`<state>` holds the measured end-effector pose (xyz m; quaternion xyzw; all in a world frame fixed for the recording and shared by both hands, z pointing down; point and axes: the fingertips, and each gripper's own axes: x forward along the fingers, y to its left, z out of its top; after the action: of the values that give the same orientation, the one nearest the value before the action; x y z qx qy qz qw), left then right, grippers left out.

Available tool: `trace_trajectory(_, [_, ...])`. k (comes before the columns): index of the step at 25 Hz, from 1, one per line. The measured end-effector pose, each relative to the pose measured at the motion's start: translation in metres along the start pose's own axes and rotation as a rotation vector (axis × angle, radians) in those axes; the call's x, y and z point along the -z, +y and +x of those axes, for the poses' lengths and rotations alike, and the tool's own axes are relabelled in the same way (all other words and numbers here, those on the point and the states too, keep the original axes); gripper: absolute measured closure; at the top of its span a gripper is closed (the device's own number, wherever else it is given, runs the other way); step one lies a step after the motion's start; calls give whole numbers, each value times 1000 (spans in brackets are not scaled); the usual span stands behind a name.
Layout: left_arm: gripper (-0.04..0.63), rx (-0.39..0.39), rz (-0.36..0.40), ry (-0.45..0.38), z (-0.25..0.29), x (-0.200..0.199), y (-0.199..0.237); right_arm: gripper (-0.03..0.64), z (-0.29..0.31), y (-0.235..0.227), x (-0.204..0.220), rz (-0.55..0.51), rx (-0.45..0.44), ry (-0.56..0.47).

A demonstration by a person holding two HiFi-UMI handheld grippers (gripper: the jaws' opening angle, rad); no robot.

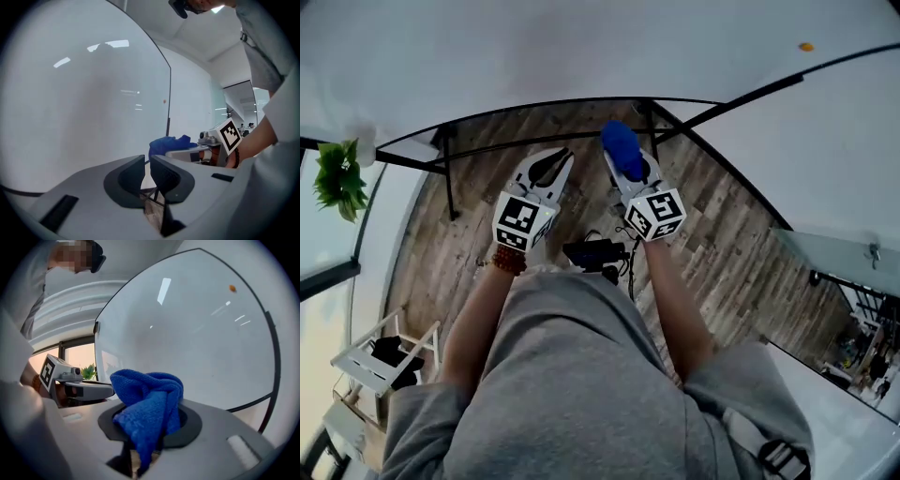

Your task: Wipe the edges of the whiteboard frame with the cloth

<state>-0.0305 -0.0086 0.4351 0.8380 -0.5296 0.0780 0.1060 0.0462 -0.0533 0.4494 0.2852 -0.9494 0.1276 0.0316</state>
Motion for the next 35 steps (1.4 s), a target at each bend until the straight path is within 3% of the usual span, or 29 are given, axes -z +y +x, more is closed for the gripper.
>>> trace_trajectory(6, [554,86,131,-154,47,-91,-86,483,-93,-47,-79,-74,150,-128])
trace_trajectory(10, [554,148,182,-280,73,-146,-151,483,-153,-64,-131,-164,231,-210])
trace_trajectory(13, [554,175,202,-323,86,-169,-193,483,-191,-71,-163,-262,296,-238])
trace_trajectory(16, [554,163,218,-334,92,-174,-218,483,-224,-76,-180,-322,365,-271])
trace_trajectory(25, [554,95,197,-330,116,-162,-258,482,-300,-111,-167,-246,506,-311])
trace_trajectory(35, [554,127,200,-286,134,-136,-293,479,-333,-123,-143,-237,573,-293])
